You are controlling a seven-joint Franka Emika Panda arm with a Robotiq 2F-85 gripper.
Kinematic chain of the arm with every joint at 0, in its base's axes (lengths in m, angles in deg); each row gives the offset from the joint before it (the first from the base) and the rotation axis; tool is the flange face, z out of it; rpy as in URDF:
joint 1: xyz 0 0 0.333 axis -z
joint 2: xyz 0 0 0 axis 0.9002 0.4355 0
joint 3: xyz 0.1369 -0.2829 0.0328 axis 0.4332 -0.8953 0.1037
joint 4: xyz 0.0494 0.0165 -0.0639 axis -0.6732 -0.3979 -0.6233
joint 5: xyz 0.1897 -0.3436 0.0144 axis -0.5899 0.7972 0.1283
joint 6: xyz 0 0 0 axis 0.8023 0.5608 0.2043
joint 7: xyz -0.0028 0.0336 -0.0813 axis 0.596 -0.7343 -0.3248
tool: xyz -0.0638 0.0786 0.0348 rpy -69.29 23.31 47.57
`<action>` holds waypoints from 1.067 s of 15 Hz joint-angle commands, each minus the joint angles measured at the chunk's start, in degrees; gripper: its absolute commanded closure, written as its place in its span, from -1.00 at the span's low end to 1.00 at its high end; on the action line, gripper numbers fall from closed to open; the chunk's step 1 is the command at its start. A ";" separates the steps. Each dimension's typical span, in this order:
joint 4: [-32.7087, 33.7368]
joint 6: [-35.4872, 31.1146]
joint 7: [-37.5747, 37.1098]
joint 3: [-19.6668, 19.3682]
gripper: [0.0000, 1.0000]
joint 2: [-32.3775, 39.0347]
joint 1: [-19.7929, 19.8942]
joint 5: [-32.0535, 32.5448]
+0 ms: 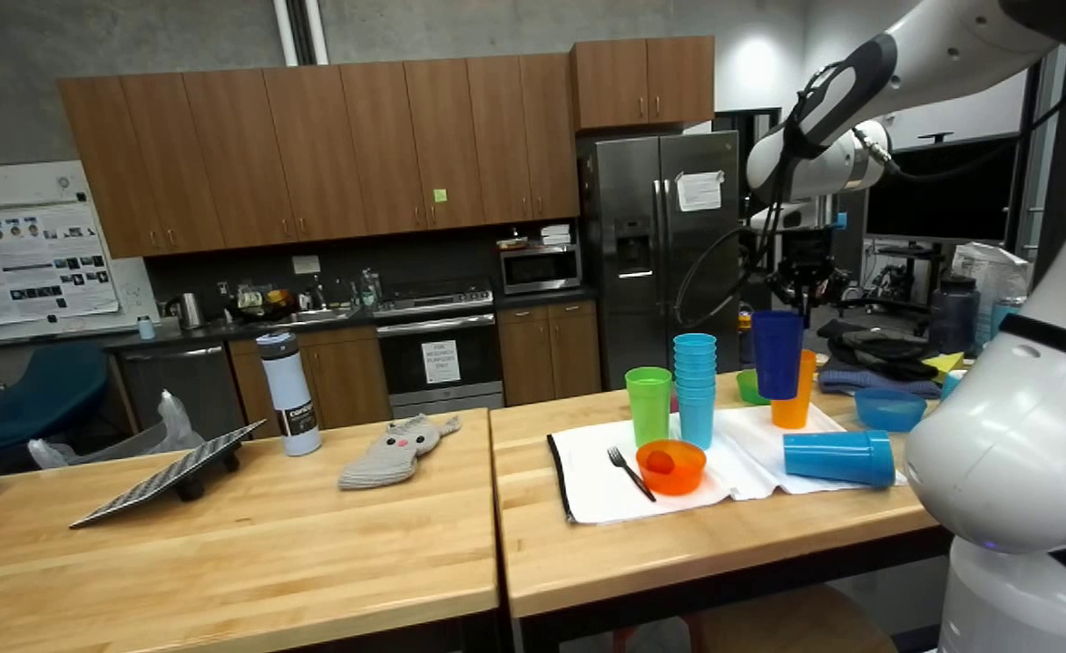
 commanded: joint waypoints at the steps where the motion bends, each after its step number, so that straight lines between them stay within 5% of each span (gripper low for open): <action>1: 1.00 -0.38 0.00 -2.43 0.98 0.76 -1.78 1.04; 8: -0.33 -10.50 0.02 -5.81 0.98 4.01 -4.30 4.89; 16: -1.21 -13.52 0.02 -8.78 0.98 7.40 -7.48 4.56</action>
